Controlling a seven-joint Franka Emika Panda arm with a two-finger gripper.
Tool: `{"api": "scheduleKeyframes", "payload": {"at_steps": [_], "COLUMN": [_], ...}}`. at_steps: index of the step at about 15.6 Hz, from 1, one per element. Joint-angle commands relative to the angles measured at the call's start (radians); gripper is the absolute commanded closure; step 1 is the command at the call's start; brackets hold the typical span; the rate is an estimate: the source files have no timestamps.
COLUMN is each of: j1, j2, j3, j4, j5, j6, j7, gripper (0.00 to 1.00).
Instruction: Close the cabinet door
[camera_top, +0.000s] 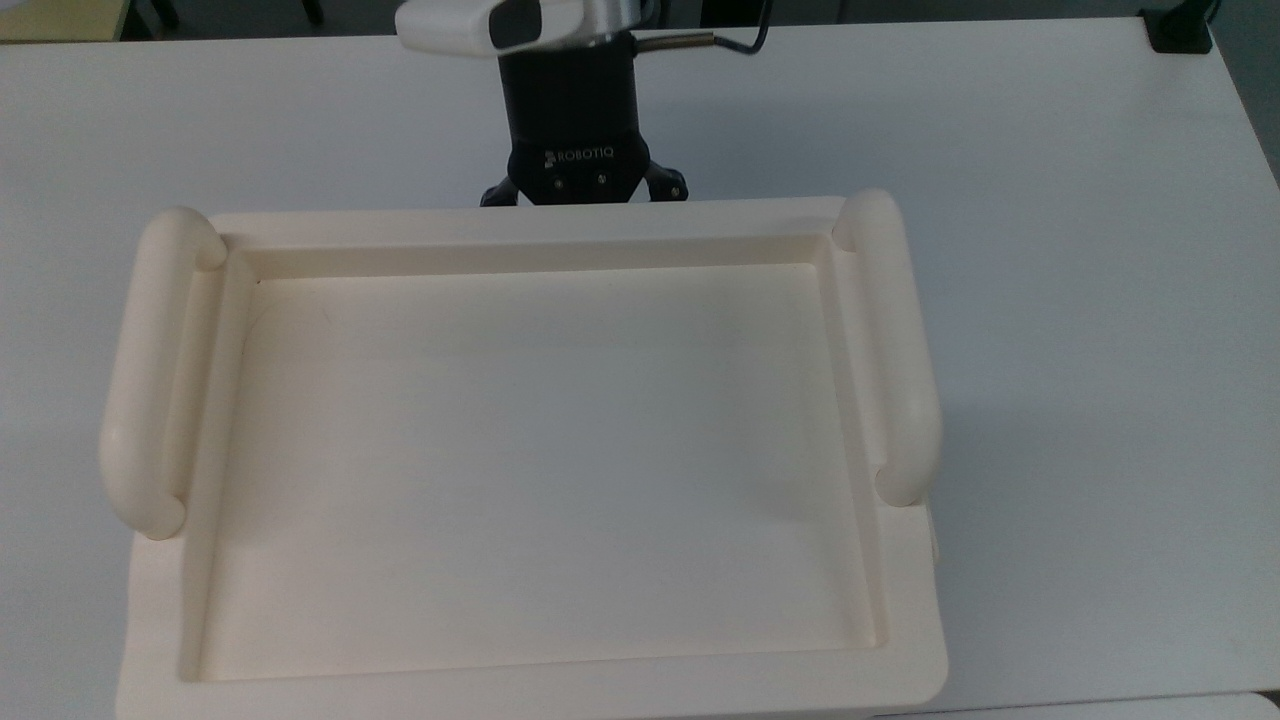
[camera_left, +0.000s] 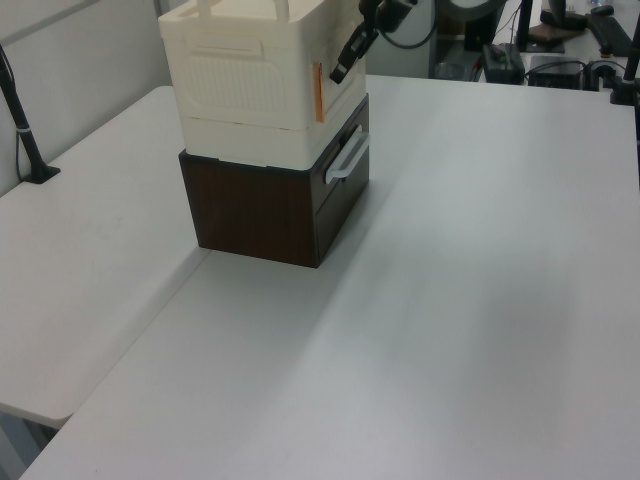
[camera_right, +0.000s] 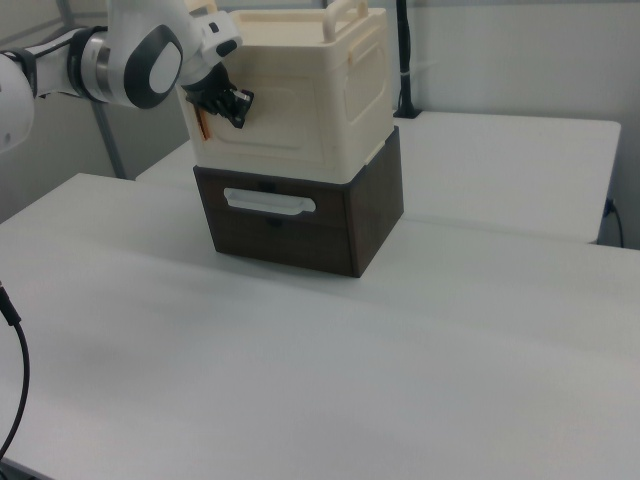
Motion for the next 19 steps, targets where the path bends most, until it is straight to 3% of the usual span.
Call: {"api": "scheduleKeyframes", "payload": {"at_steps": [1,4,11,13,17,18,19], "j1": [-0.004,-0.019,-0.053,-0.072,-0.199,-0.21,-0.21], "j2": [-0.013,-0.066,-0.173,-0.211,-0.285,-0.299,-0.3], "j3": [0.001,0.001,0.004,0.041,0.178,0.186,0.187], "j4": [-0.027,-0.084,-0.11,-0.154,-0.189,-0.199,-0.196], "j5": [-0.013,-0.109,-0.16,-0.16,-0.158,-0.158,-0.157], "j6": [0.019,-0.129,-0.527,-0.563,-0.676,-0.696,-0.714], "j7": [-0.022,-0.017,-0.009,0.023,0.086,0.086,0.086], "gripper": [1.0,1.0,1.0,1.0,0.98,0.92,0.75]}}
